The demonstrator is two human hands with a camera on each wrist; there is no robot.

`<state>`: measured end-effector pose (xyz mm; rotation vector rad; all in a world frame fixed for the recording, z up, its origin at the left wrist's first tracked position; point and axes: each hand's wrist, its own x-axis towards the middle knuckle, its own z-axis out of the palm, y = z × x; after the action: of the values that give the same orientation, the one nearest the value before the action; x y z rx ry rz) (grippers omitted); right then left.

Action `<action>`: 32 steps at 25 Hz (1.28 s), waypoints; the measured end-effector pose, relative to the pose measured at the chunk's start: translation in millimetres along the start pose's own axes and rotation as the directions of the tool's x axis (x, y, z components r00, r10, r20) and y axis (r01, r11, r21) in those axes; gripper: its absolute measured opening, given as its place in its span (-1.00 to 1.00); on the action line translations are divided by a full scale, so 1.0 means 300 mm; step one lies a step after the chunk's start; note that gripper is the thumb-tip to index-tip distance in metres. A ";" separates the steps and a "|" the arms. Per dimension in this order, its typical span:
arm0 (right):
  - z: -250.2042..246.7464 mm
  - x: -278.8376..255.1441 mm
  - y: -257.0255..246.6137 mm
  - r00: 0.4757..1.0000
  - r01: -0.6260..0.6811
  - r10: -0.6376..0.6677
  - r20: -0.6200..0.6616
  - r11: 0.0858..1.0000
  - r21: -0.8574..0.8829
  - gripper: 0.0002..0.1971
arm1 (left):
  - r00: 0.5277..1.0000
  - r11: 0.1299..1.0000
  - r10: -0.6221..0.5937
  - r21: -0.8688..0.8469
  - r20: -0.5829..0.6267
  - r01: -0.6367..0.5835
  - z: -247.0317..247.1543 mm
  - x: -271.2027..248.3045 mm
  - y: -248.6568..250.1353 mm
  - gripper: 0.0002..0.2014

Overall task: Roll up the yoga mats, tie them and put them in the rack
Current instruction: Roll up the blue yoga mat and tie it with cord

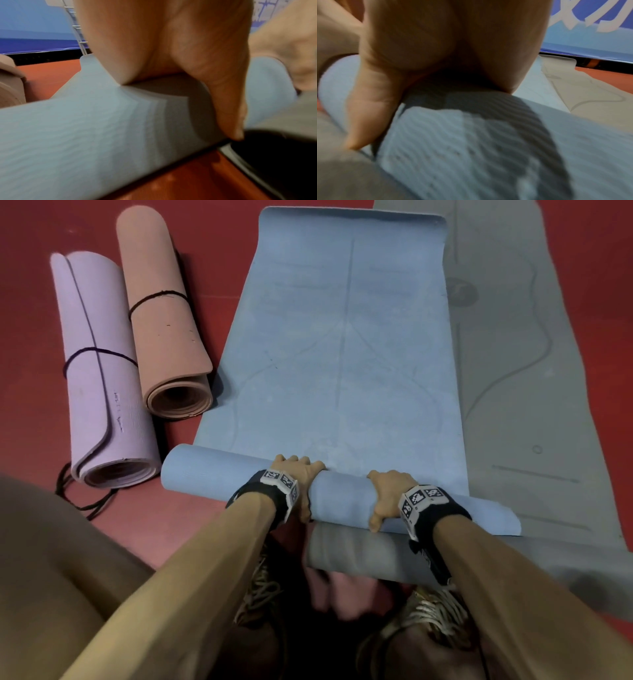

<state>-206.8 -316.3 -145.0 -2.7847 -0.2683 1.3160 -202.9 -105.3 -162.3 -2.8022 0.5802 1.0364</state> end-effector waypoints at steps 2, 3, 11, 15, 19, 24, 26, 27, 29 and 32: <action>-0.032 0.009 0.006 0.998 0.000 -0.003 0.067 0.999 0.049 -0.16 | 0.991 0.999 0.010 0.036 -0.132 -0.005 0.028 -0.041 0.012 0.02; -0.044 0.015 0.008 0.996 0.009 -0.014 0.093 0.998 0.057 -0.19 | 0.985 0.999 0.002 0.052 -0.171 0.007 0.044 -0.050 0.020 0.00; 0.018 0.000 0.007 0.999 0.027 -0.029 -0.043 0.999 -0.043 -0.02 | 0.999 0.999 -0.038 0.003 -0.015 0.038 -0.035 0.009 0.022 -0.29; 0.064 -0.039 -0.006 0.983 0.039 -0.066 -0.169 0.987 -0.158 -0.08 | 0.982 0.998 -0.056 -0.031 0.181 0.063 -0.105 0.062 0.023 -0.48; 0.045 -0.020 -0.010 0.988 0.031 -0.046 -0.148 0.994 -0.105 -0.10 | 0.990 0.997 -0.018 -0.072 0.138 0.028 -0.069 0.049 -0.001 -0.30; -0.020 0.018 0.016 1.000 0.020 -0.019 -0.020 0.999 0.036 -0.16 | 0.992 1.000 0.010 0.026 -0.128 -0.007 0.014 -0.010 -0.004 0.00; -0.051 0.025 0.018 0.999 0.030 -0.032 0.042 0.998 0.062 -0.20 | 0.985 0.996 -0.015 0.084 -0.172 0.029 0.042 -0.036 0.006 0.01; -0.057 0.026 0.019 0.998 0.032 -0.036 0.060 0.998 0.062 -0.21 | 0.986 0.995 -0.023 0.094 -0.166 0.039 0.046 -0.038 0.013 -0.01; -0.049 0.028 0.017 0.998 0.018 -0.022 0.065 0.998 0.062 -0.16 | 0.991 0.997 -0.022 0.072 -0.135 0.032 0.030 -0.029 0.012 -0.06; -0.018 0.016 0.014 1.000 0.009 -0.009 -0.010 1.000 0.016 -0.05 | 0.995 1.000 -0.016 0.005 -0.102 0.017 -0.018 -0.009 0.004 -0.22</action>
<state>-199.1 -319.5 -145.9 -2.7727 -0.2674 1.2958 -202.1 -106.8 -156.4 -2.8628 0.5683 0.8914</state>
